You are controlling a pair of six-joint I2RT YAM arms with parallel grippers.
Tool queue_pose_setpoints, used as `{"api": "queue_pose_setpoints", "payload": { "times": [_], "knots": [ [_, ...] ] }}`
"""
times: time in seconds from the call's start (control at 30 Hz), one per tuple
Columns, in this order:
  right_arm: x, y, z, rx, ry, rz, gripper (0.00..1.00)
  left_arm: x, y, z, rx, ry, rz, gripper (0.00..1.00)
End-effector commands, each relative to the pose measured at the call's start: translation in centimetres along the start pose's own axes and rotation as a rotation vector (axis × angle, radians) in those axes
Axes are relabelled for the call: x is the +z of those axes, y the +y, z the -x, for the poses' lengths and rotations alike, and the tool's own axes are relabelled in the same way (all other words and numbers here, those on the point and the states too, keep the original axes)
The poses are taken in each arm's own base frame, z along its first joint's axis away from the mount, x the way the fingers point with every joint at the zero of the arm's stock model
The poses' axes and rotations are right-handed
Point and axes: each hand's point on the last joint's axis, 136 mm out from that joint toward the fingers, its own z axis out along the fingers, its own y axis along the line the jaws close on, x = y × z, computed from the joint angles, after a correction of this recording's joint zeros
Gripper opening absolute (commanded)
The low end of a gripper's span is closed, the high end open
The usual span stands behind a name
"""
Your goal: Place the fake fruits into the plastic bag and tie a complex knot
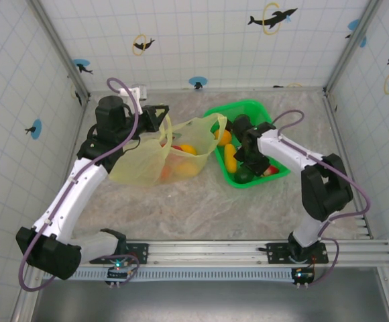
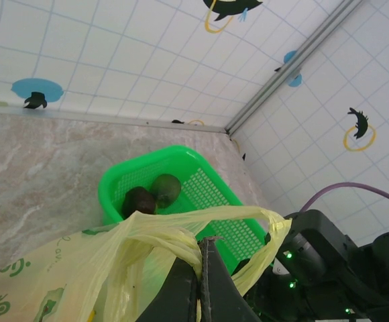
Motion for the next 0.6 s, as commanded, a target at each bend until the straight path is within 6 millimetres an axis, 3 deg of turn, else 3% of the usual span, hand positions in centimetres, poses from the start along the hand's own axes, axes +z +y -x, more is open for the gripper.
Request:
{"api": "queue_pose_setpoints", "payload": {
  "times": [0.0, 0.37, 0.57],
  "knots": [
    [0.6, -0.1, -0.5, 0.028, 0.032, -0.015, 0.75, -0.6, -0.9, 0.5, 0.046, -0.023, -0.015, 0.0],
    [3.6, 0.0, -2.1, 0.021, 0.102, -0.008, 0.72, -0.2, -0.3, 0.4, 0.049, -0.018, 0.006, 0.0],
    [4.9, -0.7, -2.6, 0.026, 0.123, -0.015, 0.63, -0.1, -0.1, 0.4, 0.049, -0.015, 0.014, 0.0]
  ]
}}
